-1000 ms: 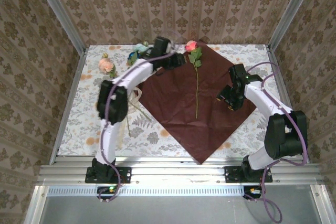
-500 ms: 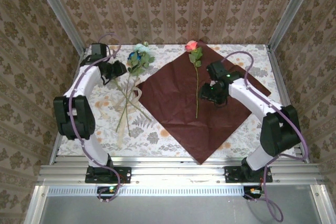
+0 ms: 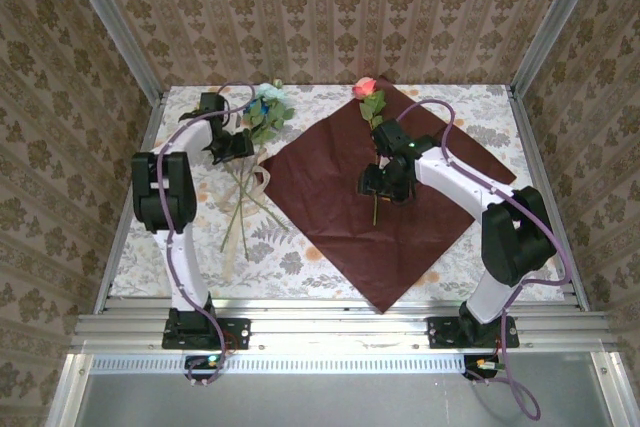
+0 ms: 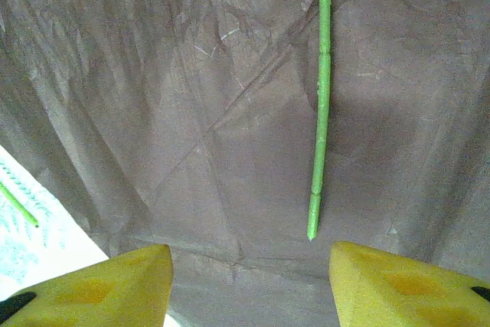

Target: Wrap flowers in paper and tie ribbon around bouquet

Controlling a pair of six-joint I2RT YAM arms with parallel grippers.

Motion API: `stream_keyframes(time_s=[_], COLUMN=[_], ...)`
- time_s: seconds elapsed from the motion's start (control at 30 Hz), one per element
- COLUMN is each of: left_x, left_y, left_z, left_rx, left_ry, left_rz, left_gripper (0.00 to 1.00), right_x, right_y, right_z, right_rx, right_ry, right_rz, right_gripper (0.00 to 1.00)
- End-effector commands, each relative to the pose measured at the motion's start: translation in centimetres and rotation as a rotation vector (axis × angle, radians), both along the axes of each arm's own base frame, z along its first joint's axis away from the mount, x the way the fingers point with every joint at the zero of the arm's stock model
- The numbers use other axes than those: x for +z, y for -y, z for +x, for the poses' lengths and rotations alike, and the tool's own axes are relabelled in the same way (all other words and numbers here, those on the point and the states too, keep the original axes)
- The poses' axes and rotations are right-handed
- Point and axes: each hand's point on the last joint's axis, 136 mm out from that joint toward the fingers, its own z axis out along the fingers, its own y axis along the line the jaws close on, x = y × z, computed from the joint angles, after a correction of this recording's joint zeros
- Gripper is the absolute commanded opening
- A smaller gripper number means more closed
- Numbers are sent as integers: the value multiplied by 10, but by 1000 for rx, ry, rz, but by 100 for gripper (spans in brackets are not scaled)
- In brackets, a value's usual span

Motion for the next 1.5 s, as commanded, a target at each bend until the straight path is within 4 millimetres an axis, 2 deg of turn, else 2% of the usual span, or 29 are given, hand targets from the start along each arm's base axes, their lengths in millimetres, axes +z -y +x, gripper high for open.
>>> stream_keyframes(time_s=[0.0,0.17,0.43,0.5,0.6,0.7,0.77,0.83,0.93,1.03,1.1,1.13,1.27,1.3,1.37,1.4,1.47], left_x=[-5,-26,-9,2,30,75,108,136,167,181,184,184,172,171,148,140,113], left_y=[4,-1,-8,-9,-12,-15,-3,32,116,198,239,269,341,355,381,389,403], left_z=[6,5,5,5,2,-7,-14,-17,-21,-21,-14,-16,-2,2,4,6,10], left_rx=[-37,-32,-31,-37,-25,24,61,50,-60,-151,-190,-234,-307,-323,-350,-355,-356], left_ry=[0,-40,30,59,102,147,188,228,274,304,324,322,308,310,247,232,187], left_rz=[49,118,166,185,219,246,162,-23,-297,-514,-615,-667,-825,-851,-874,-876,-863], left_gripper=[37,31,0,0,0,0,0,0,0,0,0,0,0,0,0,0,0], right_x=[3,5,8,8,9,19,27,35,41,39,39,40,49,50,51,50,47], right_y=[-6,-7,-8,-8,-7,1,14,33,64,92,105,111,125,126,130,130,132], right_z=[1,3,4,4,4,7,10,15,20,23,23,23,20,18,12,9,3], right_rx=[11,8,6,7,6,-10,-46,-107,-218,-312,-348,-361,-394,-397,-404,-406,-410], right_ry=[-5,-1,3,1,2,42,79,111,140,130,117,117,139,139,138,134,125], right_rz=[14,21,24,24,19,-9,-27,-24,13,49,55,57,65,67,71,73,77], right_gripper=[58,57,57,56,56,56,56,56,57,58,57,57,57,57,57,57,57])
